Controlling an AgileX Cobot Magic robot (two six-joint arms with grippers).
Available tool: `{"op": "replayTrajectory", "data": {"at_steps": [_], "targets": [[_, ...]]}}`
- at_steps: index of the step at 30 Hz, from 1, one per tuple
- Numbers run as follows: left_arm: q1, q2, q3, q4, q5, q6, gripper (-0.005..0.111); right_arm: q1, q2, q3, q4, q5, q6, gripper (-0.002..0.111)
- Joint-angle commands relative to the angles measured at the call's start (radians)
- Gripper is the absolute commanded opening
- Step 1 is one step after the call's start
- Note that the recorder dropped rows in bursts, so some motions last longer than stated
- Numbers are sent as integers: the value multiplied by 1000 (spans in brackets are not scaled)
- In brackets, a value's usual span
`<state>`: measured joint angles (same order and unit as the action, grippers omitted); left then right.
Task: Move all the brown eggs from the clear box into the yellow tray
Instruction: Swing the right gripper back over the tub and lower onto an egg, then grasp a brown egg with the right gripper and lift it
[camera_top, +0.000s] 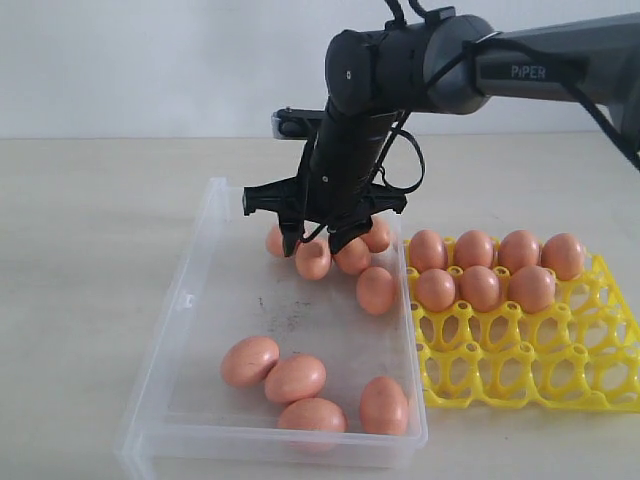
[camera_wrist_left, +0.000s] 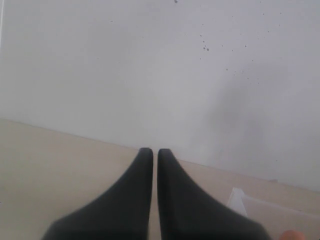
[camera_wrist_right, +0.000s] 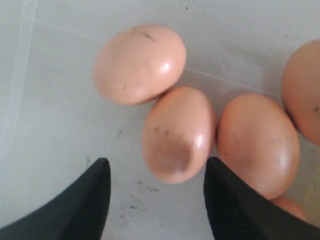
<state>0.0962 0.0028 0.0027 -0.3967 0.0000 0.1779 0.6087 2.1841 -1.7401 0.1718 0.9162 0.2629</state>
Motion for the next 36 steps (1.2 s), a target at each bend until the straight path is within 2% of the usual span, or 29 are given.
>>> {"op": "replayTrajectory", "data": {"at_steps": [1, 18, 28, 30, 31, 32, 33, 36], "targets": [[-5, -3, -3, -3, 0, 7, 4, 5, 9, -6, -39, -35, -4, 50], [-5, -3, -3, -3, 0, 7, 4, -11, 13, -6, -88, -66, 18, 50], [-5, -3, -3, -3, 0, 7, 4, -11, 116, -6, -107, -88, 49, 50], [-5, -3, -3, -3, 0, 7, 4, -11, 117, -6, -128, -112, 49, 41], [-5, -3, -3, -3, 0, 7, 4, -11, 117, -6, -146, -114, 49, 27], [-5, -3, -3, -3, 0, 7, 4, -11, 117, -6, -158, -110, 39, 18], [-5, -3, -3, -3, 0, 7, 4, -11, 117, -6, -163, -103, -14, -1], [-5, -3, -3, -3, 0, 7, 4, -7, 117, -6, -172, -120, -60, 0]]}}
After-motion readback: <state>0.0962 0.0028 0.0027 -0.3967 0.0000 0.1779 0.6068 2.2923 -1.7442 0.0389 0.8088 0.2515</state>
